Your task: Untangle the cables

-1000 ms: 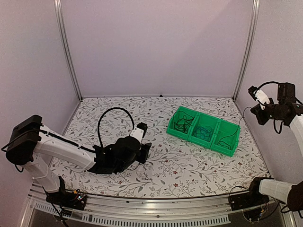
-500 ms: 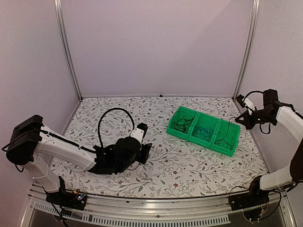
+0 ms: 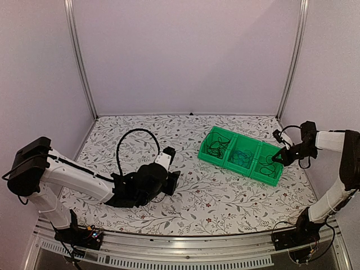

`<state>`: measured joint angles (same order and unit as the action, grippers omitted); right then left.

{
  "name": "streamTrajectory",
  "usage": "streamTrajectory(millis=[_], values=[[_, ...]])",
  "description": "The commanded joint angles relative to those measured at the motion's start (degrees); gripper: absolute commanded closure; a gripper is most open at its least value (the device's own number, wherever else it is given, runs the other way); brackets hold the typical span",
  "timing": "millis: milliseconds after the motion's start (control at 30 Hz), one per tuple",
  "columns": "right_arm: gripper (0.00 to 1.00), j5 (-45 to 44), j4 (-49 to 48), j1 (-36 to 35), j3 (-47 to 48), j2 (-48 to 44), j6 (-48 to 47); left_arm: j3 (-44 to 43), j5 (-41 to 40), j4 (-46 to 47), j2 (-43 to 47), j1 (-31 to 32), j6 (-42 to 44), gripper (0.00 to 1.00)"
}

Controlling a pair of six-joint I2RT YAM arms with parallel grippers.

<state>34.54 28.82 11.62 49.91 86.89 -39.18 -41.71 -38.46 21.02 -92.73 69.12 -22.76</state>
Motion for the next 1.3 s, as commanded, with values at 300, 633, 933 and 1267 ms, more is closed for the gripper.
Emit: streamTrajectory(millis=[300, 633, 933, 1267], values=[[0.78, -10.46, 0.38, -3.16, 0.90, -4.93, 0.36, -5.05, -2.35, -19.74, 5.26, -2.05, -11.40, 0.49], [0.53, -13.19, 9.67, -3.55, 6.29, -14.10, -2.35, -0.26, 3.78, -24.21, 12.16, -7.61, -15.79, 0.47], [0.52, -10.61, 9.35, -4.06, 7.21, -8.88, -1.31, -1.90, 5.71, -25.15, 10.03, -8.00, -15.97, 0.47], [0.54, 9.46, 1.34, -10.82, 4.98, -17.19, 5.65, -0.59, 11.82, -26.94, 9.50, -12.92, -19.83, 0.52]])
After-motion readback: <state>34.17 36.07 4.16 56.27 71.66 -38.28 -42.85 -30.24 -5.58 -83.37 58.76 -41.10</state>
